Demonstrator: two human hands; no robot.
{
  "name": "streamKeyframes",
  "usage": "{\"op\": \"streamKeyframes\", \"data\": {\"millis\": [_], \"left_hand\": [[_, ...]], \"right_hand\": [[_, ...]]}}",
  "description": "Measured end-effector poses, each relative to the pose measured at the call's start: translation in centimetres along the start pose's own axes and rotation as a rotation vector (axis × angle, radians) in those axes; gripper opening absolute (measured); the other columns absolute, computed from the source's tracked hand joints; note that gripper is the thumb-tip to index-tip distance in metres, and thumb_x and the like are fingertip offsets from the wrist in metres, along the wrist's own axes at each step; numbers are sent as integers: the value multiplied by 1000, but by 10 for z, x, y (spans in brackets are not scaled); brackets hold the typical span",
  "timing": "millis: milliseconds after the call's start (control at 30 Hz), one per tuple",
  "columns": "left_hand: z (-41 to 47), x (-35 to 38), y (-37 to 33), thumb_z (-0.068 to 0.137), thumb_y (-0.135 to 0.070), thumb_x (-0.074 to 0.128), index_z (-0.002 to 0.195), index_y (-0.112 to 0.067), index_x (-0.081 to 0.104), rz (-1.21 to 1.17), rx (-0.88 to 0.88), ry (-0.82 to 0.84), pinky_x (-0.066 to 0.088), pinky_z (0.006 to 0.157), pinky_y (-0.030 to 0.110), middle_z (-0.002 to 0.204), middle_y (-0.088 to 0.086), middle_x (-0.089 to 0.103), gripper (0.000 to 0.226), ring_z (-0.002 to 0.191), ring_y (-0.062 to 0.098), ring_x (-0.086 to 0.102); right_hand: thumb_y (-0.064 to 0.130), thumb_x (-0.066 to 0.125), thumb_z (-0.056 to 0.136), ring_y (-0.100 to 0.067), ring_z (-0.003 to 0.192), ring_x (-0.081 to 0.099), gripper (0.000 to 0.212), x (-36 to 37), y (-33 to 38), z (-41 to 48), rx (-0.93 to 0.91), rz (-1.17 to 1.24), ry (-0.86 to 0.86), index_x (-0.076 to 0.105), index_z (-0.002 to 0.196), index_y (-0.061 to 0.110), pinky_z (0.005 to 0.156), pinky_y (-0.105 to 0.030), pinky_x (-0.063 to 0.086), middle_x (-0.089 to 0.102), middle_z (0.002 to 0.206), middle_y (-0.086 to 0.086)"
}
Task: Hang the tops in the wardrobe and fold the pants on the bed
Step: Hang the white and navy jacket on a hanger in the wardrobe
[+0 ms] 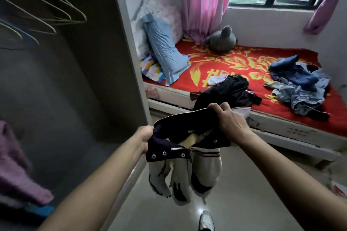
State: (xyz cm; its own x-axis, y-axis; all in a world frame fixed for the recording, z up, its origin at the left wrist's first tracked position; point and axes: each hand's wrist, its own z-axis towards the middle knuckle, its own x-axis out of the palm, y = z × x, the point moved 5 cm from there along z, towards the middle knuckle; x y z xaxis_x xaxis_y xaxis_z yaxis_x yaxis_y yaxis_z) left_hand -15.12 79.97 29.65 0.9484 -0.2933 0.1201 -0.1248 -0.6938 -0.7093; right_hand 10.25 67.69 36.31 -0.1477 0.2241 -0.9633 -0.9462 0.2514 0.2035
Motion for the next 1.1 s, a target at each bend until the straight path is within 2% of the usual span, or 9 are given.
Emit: {"op": "streamKeyframes", "data": {"millis": [67,167,333,467,567,733,867,1000,1100], "left_hand": [[14,-4,-33,93,-8,52,95,5,67,208,151,-205,56,61,35,76,16,69,20,66,29,68],[25,-6,-83,84,-8,54,104,6,68,556,265,-428,49,66,31,96,19,71,28,86,32,69],[42,-13,-155,90,-24,56,86,-20,62,1179,390,-656,49,81,32,107,10,69,8,100,33,62],[47,-31,-168,77,-80,54,59,-15,65,1360,378,-650,52,63,33,69,4,67,68,72,25,65],[43,-51,-164,49,-97,56,57,-16,62,1489,231,-670,41,52,28,63,-3,61,82,64,19,60],[44,-109,-168,64,-67,75,77,-20,63,1555,16,-716,43,65,28,87,0,66,51,80,25,61],[41,-160,-192,91,-62,54,92,-21,69,1547,115,-852,40,69,32,101,4,68,43,96,29,64],[32,-221,-214,95,-65,41,68,-13,58,1322,229,-923,41,65,33,91,9,66,61,91,33,64],[31,-246,-230,99,-56,43,55,-15,45,1079,413,-927,42,63,36,72,14,63,60,80,36,64]], "right_hand": [[30,55,96,-36,81,66,42,15,-3,31,-120,-116,85,42,135,35,62,-37,41,39,128,-6],[28,48,98,-34,80,66,29,31,-7,78,-192,-209,133,52,126,25,58,-36,38,43,124,-8],[57,58,89,-31,88,68,46,48,6,159,-303,-182,162,59,114,18,63,-34,41,57,108,-7],[52,65,83,-28,89,70,47,66,27,208,-329,-223,202,52,110,16,56,-30,36,69,100,-3],[38,57,91,-27,83,69,34,72,55,238,-406,-239,156,43,116,20,47,-29,26,69,93,-1],[44,48,98,-27,85,70,28,81,129,269,-641,-267,84,54,118,26,56,-32,35,71,95,-1],[45,47,101,-30,98,65,32,76,177,305,-592,-204,51,66,112,21,64,-33,36,62,111,-7],[32,41,103,-37,101,63,32,35,204,360,-276,80,-42,65,106,11,72,-38,44,62,110,-17],[35,37,105,-41,91,65,37,10,235,388,-288,169,-79,62,94,10,73,-43,52,69,97,-21]]}}
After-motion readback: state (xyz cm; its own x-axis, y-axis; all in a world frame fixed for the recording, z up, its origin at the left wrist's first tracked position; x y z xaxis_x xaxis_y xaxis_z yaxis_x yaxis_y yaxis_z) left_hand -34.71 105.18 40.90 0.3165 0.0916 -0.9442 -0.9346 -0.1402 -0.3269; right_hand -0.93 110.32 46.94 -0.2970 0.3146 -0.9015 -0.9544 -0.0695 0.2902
